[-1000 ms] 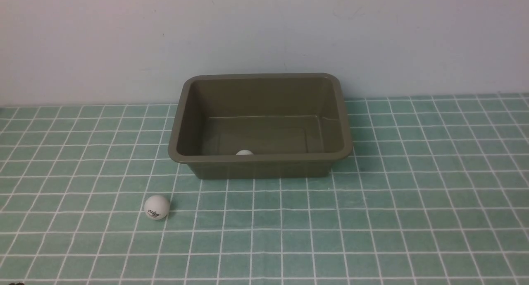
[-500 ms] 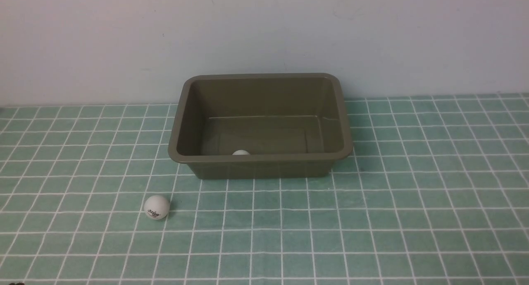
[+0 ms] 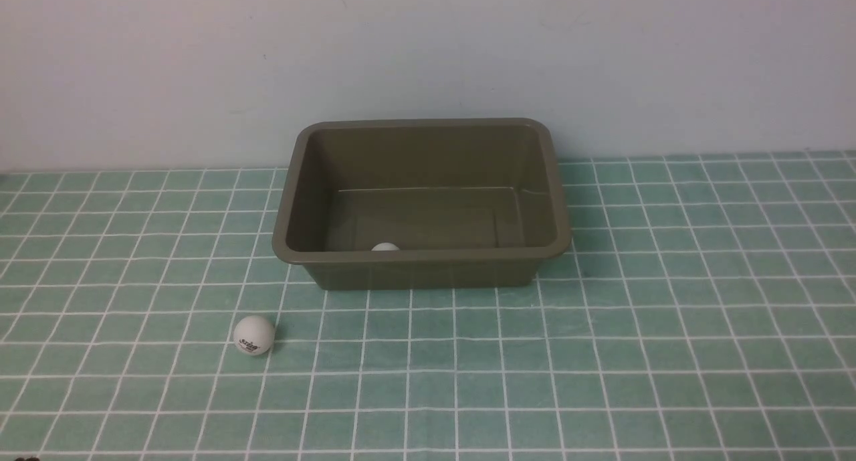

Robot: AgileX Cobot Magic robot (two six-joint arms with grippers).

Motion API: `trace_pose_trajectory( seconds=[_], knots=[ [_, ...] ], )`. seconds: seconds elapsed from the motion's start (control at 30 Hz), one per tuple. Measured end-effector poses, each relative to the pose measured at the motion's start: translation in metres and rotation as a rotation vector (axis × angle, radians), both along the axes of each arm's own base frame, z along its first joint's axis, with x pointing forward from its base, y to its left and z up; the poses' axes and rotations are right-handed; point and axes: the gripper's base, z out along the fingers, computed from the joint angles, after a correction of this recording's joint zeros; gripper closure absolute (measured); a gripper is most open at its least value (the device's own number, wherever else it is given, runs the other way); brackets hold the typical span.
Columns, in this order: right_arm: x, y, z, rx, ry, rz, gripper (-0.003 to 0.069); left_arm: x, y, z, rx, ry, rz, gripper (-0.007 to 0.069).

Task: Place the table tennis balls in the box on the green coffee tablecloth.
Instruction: 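Reach for and grasp a ping pong ball on the table beside the basket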

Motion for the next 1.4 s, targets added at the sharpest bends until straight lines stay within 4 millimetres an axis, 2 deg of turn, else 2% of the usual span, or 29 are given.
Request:
trace_pose_trajectory(
  seconds=[0.8, 1.13, 1.3, 1.4],
  knots=[
    [0.000, 0.000, 0.000, -0.001, 0.000, 0.000, 0.0676, 0.001, -0.001, 0.001, -0.004, -0.032, -0.006, 0.0629],
    [0.000, 0.000, 0.000, -0.002, 0.001, 0.000, 0.0676, 0.005, -0.005, 0.027, -0.075, -0.321, -0.045, 0.0629],
    [0.000, 0.000, 0.000, -0.002, 0.001, 0.000, 0.0676, 0.000, -0.007, 0.056, -0.337, -0.632, -0.079, 0.0629],
    [0.000, 0.000, 0.000, -0.002, 0.001, 0.000, 0.0676, -0.002, -0.008, 0.061, -0.379, -0.689, -0.096, 0.0629]
  ],
)
